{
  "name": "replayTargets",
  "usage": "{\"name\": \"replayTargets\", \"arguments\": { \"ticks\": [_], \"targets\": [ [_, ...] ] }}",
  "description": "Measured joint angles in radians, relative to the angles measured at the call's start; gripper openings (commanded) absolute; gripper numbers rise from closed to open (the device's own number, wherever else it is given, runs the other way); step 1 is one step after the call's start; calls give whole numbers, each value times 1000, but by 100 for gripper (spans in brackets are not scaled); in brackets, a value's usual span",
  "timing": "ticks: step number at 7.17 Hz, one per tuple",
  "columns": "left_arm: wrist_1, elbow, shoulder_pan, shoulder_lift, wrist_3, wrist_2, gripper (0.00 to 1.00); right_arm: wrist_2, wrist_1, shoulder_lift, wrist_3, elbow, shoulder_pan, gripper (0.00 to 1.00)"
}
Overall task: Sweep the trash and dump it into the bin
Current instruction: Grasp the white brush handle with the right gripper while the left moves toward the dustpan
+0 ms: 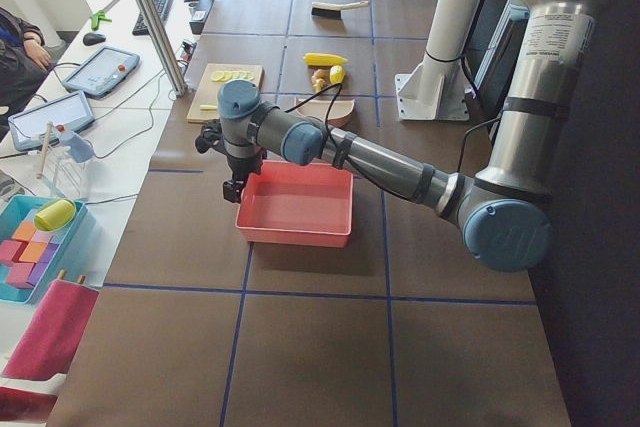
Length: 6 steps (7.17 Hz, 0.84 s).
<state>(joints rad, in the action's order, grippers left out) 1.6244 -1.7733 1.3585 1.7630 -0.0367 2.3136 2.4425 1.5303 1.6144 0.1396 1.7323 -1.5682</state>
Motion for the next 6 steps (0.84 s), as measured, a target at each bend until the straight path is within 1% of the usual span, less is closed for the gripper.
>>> {"name": "replayTargets", "arguments": {
  "ticks": [1, 3, 4, 6],
  "targets": [
    [-7, -16, -16, 26, -1, -24, 100, 4, -2, 0, 78, 29, 39, 100],
    [-15, -39, -60, 48, 1, -39, 100, -26, -3, 12, 356, 157, 174, 100],
    [-16, -56, -86, 52, 2, -39, 100, -33, -3, 25, 446, 215, 235, 100],
    [-13, -79, -142, 61, 2, -36, 100, -60, -3, 35, 570, 276, 341, 100]
  ]
}}
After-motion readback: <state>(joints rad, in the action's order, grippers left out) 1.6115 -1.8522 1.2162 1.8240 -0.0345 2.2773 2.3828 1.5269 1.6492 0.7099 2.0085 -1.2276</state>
